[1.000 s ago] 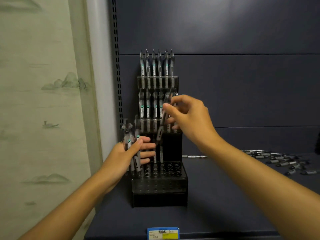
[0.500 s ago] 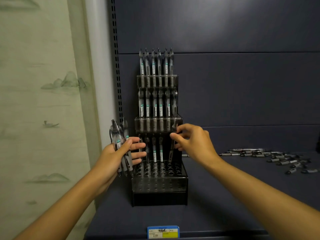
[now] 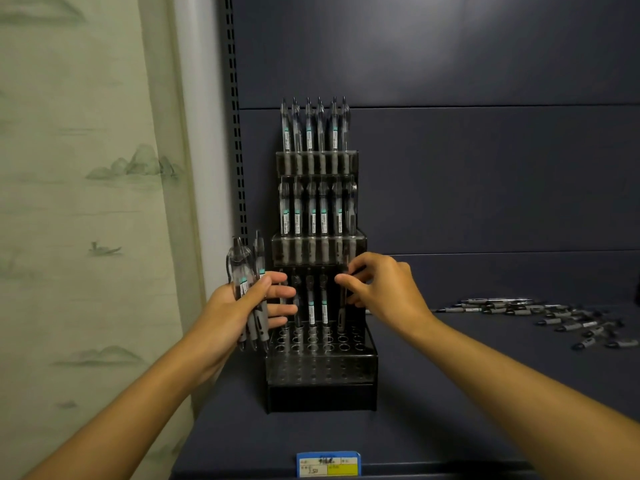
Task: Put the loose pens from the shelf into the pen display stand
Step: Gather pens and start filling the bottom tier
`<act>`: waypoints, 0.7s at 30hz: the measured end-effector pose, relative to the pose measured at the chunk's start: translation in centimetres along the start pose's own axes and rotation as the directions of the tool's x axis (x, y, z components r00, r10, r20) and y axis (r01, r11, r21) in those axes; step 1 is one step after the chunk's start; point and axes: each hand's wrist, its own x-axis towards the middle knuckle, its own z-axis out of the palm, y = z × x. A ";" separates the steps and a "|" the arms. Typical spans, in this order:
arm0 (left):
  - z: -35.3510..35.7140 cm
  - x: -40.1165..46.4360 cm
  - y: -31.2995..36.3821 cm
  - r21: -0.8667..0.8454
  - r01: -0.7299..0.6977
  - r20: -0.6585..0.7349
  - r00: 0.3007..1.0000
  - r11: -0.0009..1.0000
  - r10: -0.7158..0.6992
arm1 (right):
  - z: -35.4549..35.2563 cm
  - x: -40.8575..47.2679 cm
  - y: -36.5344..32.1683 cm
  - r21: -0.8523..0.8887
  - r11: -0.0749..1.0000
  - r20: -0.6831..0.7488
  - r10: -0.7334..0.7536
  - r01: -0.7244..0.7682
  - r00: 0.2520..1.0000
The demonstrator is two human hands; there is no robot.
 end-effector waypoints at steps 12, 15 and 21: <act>0.3 -0.3 0.3 -0.046 -0.006 0.055 0.998 0.999 0.008 | -0.8 -0.5 -1.0 -0.219 0.975 0.061 -0.016 0.029 0.998; 0.7 -0.3 0.6 -0.070 -0.001 0.089 0.996 0.998 0.007 | -0.9 -0.7 -4.3 -0.044 0.986 0.119 -0.153 0.159 0.981; 2.5 -0.7 1.4 -0.013 0.007 0.198 0.980 1.000 -0.004 | 1.1 -0.6 -6.7 0.078 0.985 0.157 -0.162 0.151 0.974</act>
